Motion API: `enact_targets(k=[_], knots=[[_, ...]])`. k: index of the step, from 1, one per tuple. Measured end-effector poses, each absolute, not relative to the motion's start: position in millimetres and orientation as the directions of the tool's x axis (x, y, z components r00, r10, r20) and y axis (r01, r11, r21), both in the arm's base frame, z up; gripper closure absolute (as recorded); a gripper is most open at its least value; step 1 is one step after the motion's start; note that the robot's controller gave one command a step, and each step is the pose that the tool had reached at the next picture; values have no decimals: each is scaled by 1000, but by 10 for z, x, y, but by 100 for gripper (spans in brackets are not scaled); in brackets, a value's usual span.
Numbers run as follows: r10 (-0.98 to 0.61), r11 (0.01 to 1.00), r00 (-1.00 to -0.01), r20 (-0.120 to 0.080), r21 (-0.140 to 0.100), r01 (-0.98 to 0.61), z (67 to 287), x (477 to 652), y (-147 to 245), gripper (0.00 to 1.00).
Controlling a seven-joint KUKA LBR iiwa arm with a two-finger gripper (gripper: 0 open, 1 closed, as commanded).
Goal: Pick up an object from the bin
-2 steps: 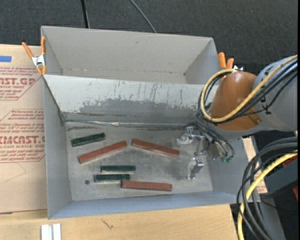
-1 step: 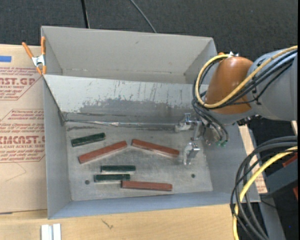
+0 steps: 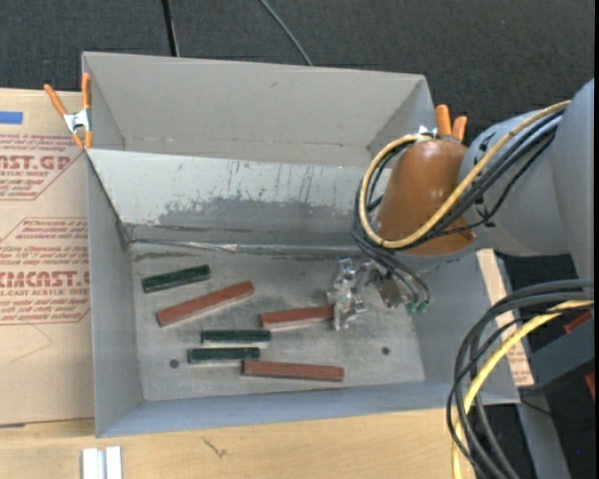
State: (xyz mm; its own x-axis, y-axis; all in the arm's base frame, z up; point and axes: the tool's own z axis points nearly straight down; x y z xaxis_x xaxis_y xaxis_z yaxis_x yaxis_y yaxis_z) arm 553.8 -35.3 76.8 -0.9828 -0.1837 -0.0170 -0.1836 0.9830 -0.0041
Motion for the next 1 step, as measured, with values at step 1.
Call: enact_targets(k=[1], knots=[[-184, 983, -983, -17, -4, -184, 768, 5538, -352, 100]])
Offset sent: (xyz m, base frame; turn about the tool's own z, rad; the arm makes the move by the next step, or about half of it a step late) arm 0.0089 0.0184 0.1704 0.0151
